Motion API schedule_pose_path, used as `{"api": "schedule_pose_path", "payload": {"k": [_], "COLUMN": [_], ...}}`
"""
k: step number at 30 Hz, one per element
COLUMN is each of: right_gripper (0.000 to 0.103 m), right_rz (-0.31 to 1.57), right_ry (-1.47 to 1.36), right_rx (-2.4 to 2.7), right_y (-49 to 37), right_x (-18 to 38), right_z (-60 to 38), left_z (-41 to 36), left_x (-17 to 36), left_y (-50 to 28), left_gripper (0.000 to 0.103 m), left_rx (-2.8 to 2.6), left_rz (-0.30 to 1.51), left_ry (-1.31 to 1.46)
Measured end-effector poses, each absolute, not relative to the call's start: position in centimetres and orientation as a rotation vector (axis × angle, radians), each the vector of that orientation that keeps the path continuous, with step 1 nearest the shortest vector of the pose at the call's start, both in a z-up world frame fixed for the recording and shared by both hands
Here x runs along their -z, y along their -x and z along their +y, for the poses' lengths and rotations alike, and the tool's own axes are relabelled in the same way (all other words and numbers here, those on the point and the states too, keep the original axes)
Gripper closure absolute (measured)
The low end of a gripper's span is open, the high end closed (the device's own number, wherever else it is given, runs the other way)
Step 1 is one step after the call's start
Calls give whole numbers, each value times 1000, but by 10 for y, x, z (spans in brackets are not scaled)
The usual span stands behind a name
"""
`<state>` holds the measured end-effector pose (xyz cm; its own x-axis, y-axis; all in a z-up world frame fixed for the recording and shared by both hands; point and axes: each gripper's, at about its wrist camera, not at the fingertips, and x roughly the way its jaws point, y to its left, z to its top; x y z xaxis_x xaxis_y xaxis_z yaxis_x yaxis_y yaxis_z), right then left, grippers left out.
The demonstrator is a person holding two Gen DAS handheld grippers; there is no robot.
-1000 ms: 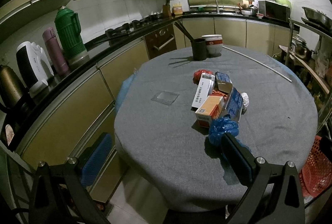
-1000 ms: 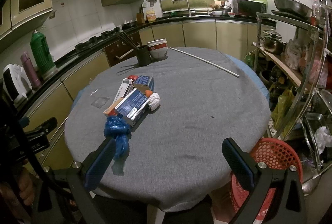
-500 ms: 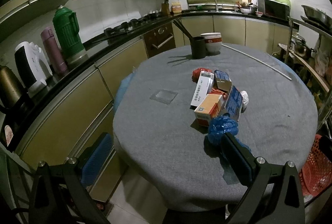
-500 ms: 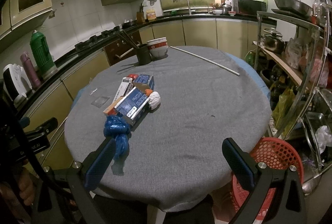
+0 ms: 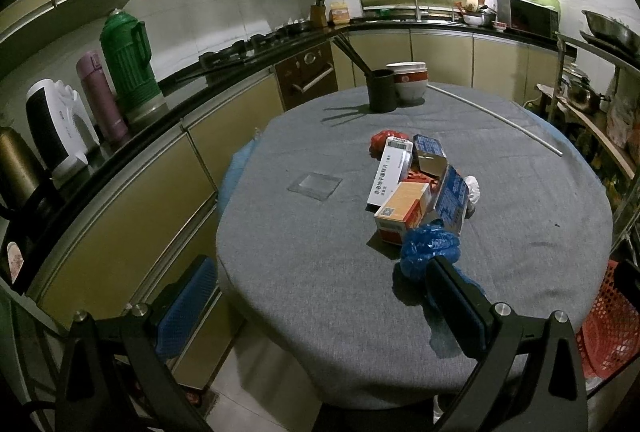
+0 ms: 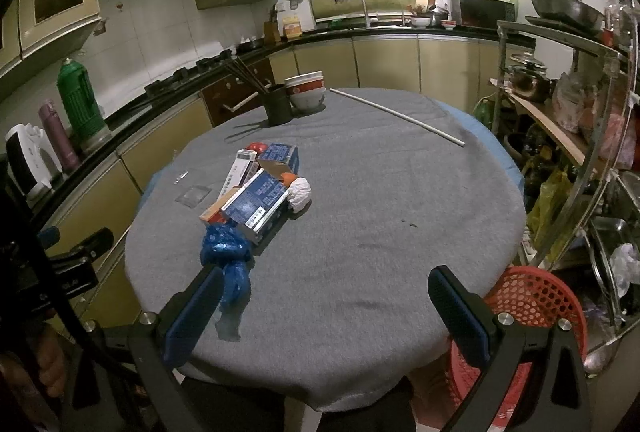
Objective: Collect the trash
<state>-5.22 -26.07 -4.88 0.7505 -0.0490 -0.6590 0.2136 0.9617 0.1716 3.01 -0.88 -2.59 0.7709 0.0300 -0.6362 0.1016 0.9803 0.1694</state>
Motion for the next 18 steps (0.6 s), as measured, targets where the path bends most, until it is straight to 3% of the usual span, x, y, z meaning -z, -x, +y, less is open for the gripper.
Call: {"api": "schedule_pose_path", "payload": {"k": [18], "right_gripper": [0], "right_rz": [733], "right_ry": [-264], "right_rx": [144], "right_y": [43], "right_x": [56], "right_z": [-264], "left_z": [-15], "left_x": [31], "left_y": [-38], "left_gripper": [0], "left_rx": [41], "left_rz": [716], "left_ry": [-215]}}
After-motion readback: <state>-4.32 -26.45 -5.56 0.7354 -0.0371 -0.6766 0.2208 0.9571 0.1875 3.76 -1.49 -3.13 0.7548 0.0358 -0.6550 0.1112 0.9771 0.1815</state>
